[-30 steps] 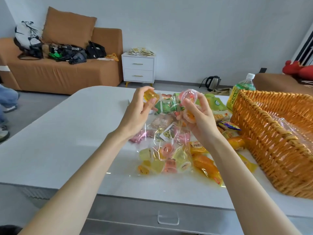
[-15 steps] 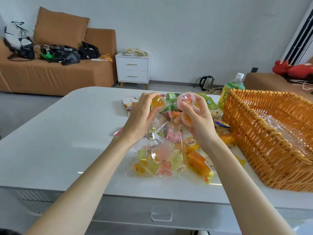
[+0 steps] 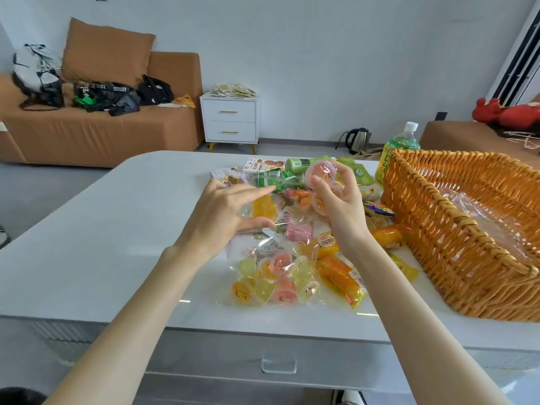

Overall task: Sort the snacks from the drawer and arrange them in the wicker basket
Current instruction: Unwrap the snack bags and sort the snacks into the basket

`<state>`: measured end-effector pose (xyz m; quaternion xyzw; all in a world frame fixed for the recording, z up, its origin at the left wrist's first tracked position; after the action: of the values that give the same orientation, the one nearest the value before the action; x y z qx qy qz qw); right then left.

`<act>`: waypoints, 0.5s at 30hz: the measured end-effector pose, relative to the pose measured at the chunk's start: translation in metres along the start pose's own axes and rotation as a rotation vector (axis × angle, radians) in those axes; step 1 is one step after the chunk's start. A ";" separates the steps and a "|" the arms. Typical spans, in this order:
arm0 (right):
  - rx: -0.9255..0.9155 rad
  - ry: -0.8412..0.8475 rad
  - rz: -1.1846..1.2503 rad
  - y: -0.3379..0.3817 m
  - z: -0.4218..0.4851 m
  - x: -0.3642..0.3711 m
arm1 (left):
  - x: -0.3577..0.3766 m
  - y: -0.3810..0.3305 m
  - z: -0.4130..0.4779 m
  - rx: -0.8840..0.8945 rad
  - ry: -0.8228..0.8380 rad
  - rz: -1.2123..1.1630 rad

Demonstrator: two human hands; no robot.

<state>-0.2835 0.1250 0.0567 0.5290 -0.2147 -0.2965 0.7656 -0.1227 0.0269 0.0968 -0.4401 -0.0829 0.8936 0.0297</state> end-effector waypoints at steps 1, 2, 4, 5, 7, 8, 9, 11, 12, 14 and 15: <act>-0.006 0.000 -0.010 0.001 -0.001 0.001 | 0.001 -0.003 0.000 0.001 0.017 0.057; -0.009 -0.002 -0.018 0.001 -0.002 0.001 | 0.001 -0.006 0.000 -0.005 0.024 0.108; -0.018 -0.008 -0.043 0.003 -0.004 -0.001 | -0.002 -0.011 -0.001 -0.017 0.043 0.200; -0.024 -0.012 -0.058 0.003 -0.004 -0.002 | -0.002 -0.011 -0.003 -0.020 0.066 0.236; -0.025 -0.018 -0.086 0.001 -0.004 -0.003 | -0.001 -0.004 -0.008 -0.040 0.129 0.264; -0.023 -0.014 -0.103 0.001 -0.004 -0.002 | -0.001 -0.001 -0.012 -0.053 0.149 0.256; -0.019 -0.009 -0.119 0.000 -0.004 -0.001 | 0.000 0.000 -0.015 -0.066 0.154 0.237; -0.022 -0.005 -0.142 0.002 -0.005 0.000 | -0.003 0.001 -0.021 -0.096 0.101 0.180; -0.031 -0.007 -0.156 0.006 -0.005 0.000 | -0.005 0.001 -0.024 -0.117 0.064 0.152; -0.070 0.003 -0.213 0.018 -0.004 0.002 | -0.004 0.003 -0.028 -0.159 0.033 0.125; -0.101 0.026 -0.262 0.028 -0.003 0.005 | -0.003 0.004 -0.030 -0.170 0.024 0.119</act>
<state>-0.2713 0.1306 0.0820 0.5169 -0.1187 -0.3977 0.7487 -0.0973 0.0262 0.0801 -0.4557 -0.1319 0.8782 -0.0600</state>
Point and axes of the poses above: each hand's wrist, its own z-axis towards the middle knuckle, its own x-axis out of the palm, y = z × x, the point moved 10 cm from there along z, towards the middle knuckle, and after that the axes turned 9 degrees about y, right-handed, at the moved point
